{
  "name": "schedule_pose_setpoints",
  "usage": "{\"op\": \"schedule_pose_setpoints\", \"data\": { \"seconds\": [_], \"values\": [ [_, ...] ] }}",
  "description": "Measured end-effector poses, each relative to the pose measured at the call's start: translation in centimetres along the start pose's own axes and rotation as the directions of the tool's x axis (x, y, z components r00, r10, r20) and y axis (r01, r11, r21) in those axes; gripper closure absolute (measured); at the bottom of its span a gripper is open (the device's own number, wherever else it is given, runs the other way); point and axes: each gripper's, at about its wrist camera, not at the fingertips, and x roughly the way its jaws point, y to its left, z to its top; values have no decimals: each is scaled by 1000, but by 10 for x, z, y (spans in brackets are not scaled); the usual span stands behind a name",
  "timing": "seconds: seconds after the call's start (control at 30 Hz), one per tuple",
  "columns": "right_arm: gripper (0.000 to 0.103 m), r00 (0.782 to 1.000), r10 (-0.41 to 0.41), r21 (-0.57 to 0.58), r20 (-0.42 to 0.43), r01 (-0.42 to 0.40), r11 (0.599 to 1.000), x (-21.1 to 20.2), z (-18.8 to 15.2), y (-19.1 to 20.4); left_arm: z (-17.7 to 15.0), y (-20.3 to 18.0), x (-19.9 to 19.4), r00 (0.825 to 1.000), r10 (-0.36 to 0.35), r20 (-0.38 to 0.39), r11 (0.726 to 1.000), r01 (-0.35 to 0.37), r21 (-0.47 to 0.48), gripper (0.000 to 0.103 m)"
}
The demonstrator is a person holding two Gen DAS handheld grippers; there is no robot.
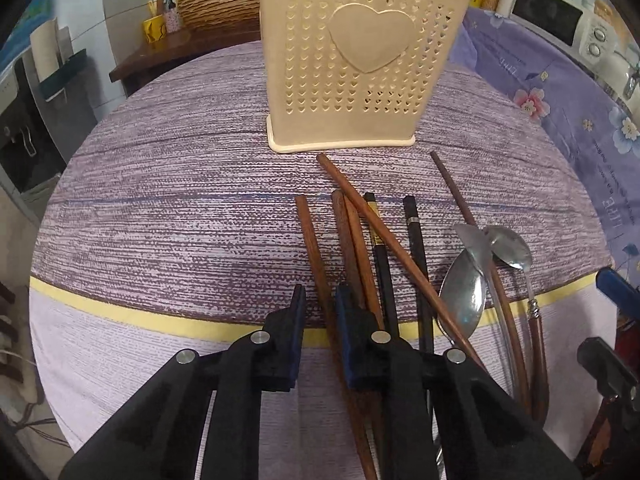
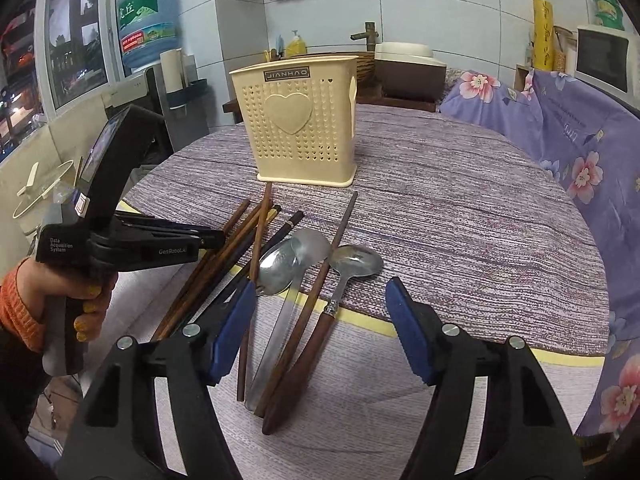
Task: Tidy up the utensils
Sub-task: 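Move the left tool down to the utensils and close on a wooden chopstick, then lift the wooden chopstick with the left tool over the cream holder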
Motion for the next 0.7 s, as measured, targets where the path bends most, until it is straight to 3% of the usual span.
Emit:
{"op": "schedule_pose_setpoints", "data": {
  "seconds": [0.1,0.17,0.4,0.47,0.53,0.6,0.7],
  "values": [
    [36,1000,15,-11,-16,-15,1000,4,6,0,-1,13,-1,999,40,2,999,-40,11,87],
    [37,998,51,-15,-39,-51,999,12,15,2,1,25,0,1000,29,-2,1000,-29,-11,87],
    [55,970,202,-37,-137,-209,977,74,73,29,13,38,5,1000,15,-15,998,-16,-62,85],
    [62,966,202,-18,-164,-208,978,95,87,34,15,39,6,1000,15,-18,997,-16,-69,78],
    [66,959,199,-18,-200,-207,978,119,101,43,16,39,6,998,59,-24,996,-60,-62,48],
    [72,958,173,-33,-228,-186,982,139,108,52,10,36,3,996,86,-10,994,-87,-59,43],
    [81,955,137,-14,-264,-146,989,166,115,55,8,43,4,997,77,-1,993,-76,-85,44]
  ]
}}
